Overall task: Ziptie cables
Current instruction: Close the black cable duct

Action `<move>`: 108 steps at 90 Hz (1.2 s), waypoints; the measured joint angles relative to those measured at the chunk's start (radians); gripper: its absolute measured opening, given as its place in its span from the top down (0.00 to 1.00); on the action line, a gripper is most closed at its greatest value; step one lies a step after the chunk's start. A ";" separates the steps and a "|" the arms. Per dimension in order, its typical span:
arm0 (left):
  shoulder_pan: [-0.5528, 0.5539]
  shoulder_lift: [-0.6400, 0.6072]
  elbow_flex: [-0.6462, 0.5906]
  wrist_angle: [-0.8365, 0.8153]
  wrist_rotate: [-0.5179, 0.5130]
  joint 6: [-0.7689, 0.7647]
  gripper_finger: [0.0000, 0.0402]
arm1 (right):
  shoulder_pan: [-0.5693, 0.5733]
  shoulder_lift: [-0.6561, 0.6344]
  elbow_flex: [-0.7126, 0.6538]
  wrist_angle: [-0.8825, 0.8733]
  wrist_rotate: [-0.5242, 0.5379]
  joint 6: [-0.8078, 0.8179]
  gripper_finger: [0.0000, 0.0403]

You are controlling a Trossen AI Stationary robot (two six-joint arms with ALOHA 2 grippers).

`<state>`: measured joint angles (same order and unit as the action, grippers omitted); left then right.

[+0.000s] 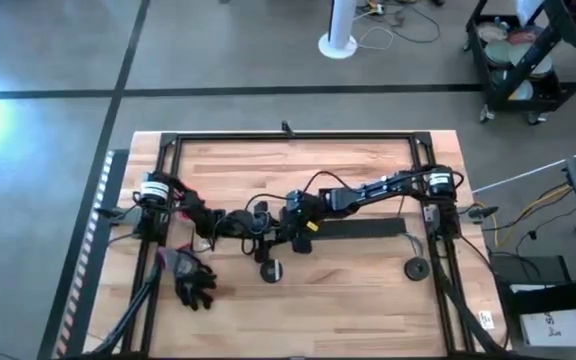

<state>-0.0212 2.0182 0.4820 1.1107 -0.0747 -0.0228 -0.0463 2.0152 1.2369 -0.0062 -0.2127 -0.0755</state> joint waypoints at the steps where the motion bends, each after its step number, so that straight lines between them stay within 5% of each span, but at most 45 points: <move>1: 0.000 0.000 0.000 0.001 0.000 0.000 0.44 | 0.000 0.003 0.003 0.001 0.000 0.000 0.44; 41: 0.000 0.000 -0.006 0.007 0.003 -0.004 0.44 | 0.000 0.010 0.017 -0.011 0.007 -0.010 0.44; 72: 0.000 -0.028 -0.009 -0.009 0.032 -0.012 0.33 | 0.000 -0.036 0.019 -0.044 0.000 -0.050 0.25; 91: -0.001 -0.168 -0.012 -0.228 0.039 -0.033 0.23 | -0.010 -0.204 -0.039 -0.061 0.081 -0.102 0.18; 108: 0.000 -0.428 -0.017 -0.539 0.032 -0.072 0.19 | -0.043 -0.456 -0.238 0.036 0.186 -0.117 0.18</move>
<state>-0.0212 1.5898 0.4652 0.5715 -0.0425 -0.0951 -0.0895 1.5593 0.9994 0.0295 -0.0269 -0.1922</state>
